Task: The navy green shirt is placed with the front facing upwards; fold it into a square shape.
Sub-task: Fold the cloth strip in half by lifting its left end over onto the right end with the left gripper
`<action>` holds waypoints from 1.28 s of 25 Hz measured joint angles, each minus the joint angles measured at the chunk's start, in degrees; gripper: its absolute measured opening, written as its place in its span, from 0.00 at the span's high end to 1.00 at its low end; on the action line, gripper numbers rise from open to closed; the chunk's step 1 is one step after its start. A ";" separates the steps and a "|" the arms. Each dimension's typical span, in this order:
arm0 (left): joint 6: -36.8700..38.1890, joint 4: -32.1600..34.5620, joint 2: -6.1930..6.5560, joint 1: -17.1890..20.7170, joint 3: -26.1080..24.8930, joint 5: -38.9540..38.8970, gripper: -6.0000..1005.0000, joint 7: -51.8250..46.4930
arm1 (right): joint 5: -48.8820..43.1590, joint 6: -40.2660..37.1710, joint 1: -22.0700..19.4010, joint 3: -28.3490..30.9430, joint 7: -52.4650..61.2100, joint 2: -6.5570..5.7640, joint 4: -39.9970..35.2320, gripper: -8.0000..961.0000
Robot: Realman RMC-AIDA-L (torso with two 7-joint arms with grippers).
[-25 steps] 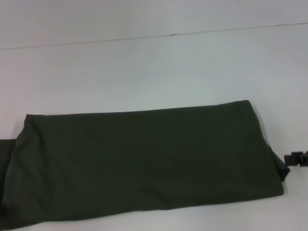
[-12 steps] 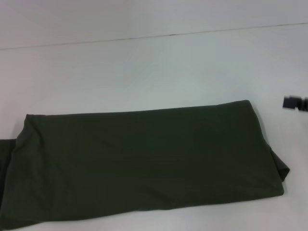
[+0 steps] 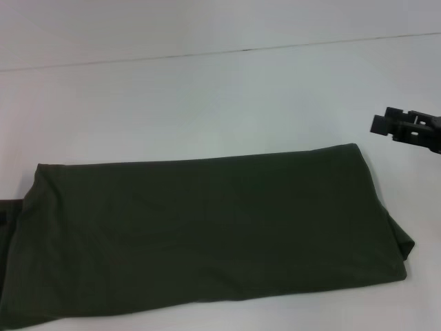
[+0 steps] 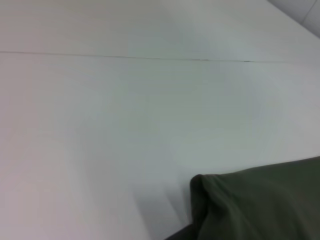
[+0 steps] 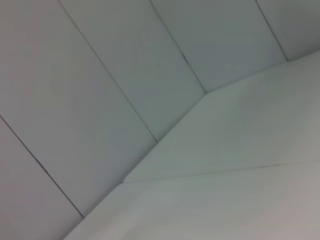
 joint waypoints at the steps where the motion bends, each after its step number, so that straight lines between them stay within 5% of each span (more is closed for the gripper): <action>1: -0.52 -0.05 0.05 -0.02 0.55 0.06 0.14 -0.15 | 0.01 0.24 0.32 0.09 -0.07 0.07 0.60 0.12; 5: -2.17 -0.19 0.06 -0.13 2.01 1.13 0.13 -0.56 | 0.06 1.23 1.73 0.18 -0.19 0.18 2.96 0.03; 15: -5.64 -0.41 0.05 -0.39 4.56 3.86 0.13 -2.31 | 1.60 0.92 1.41 0.27 -4.40 0.88 3.34 0.03; 32: -2.39 -1.61 1.16 -3.86 8.32 9.16 0.13 -8.39 | 2.44 0.53 1.78 0.26 -2.95 0.28 2.83 0.03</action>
